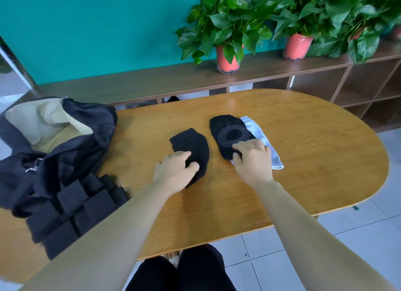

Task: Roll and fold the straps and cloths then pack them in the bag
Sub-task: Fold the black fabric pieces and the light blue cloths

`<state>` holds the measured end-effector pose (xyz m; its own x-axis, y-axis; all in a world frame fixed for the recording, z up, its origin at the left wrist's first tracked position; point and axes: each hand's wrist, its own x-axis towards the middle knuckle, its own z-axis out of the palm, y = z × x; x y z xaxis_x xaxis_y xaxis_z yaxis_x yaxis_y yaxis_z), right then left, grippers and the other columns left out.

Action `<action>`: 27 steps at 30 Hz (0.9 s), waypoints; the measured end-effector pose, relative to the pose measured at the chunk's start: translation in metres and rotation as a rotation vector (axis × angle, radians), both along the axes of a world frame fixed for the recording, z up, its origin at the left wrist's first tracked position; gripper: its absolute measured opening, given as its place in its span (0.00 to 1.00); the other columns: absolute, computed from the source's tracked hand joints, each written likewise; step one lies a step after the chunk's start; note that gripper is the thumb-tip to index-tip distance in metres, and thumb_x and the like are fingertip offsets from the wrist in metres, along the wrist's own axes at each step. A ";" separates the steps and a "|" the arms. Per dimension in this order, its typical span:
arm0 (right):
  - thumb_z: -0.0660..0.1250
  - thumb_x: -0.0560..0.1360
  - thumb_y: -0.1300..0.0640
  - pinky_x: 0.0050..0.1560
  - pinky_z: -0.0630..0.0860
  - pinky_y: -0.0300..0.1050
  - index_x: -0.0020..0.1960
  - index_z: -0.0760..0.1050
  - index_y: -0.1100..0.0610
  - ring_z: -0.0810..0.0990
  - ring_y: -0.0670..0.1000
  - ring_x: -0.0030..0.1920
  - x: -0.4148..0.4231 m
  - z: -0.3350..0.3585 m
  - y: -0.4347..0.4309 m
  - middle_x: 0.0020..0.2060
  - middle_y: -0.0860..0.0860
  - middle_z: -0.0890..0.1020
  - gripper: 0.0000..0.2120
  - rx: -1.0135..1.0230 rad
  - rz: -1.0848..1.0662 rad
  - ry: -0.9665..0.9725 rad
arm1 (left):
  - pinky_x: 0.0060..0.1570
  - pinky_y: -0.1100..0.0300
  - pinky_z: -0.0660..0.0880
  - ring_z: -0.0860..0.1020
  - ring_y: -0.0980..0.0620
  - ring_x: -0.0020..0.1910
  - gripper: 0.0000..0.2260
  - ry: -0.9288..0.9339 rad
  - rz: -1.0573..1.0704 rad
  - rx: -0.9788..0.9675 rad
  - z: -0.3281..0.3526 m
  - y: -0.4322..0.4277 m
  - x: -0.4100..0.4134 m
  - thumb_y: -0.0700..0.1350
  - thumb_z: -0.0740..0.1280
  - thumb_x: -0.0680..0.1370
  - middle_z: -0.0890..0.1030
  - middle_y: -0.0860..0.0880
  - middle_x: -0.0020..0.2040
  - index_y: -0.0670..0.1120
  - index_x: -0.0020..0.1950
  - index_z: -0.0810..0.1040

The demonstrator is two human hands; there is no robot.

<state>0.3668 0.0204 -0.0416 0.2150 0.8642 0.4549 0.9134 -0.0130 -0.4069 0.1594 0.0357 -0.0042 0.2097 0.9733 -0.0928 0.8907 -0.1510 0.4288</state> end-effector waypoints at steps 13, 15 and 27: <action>0.62 0.77 0.44 0.64 0.55 0.49 0.57 0.80 0.48 0.65 0.49 0.65 -0.044 -0.017 0.009 0.55 0.42 0.81 0.15 -0.181 0.155 -0.081 | 0.63 0.47 0.59 0.67 0.49 0.69 0.43 0.236 -0.131 0.058 -0.021 -0.003 0.007 0.75 0.58 0.68 0.70 0.55 0.70 0.57 0.77 0.53; 0.61 0.77 0.45 0.64 0.54 0.49 0.57 0.80 0.48 0.65 0.49 0.65 -0.045 -0.018 0.008 0.55 0.42 0.81 0.14 -0.177 0.156 -0.087 | 0.62 0.49 0.60 0.69 0.50 0.66 0.36 0.277 -0.157 0.155 -0.026 -0.002 0.009 0.70 0.58 0.72 0.74 0.55 0.66 0.57 0.76 0.54; 0.59 0.79 0.52 0.64 0.53 0.46 0.63 0.76 0.49 0.65 0.48 0.66 -0.048 -0.012 0.002 0.50 0.46 0.81 0.15 -0.149 0.119 -0.004 | 0.50 0.66 0.65 0.74 0.57 0.46 0.25 -0.401 -0.004 0.051 -0.005 -0.003 0.003 0.40 0.56 0.82 0.74 0.47 0.66 0.53 0.78 0.54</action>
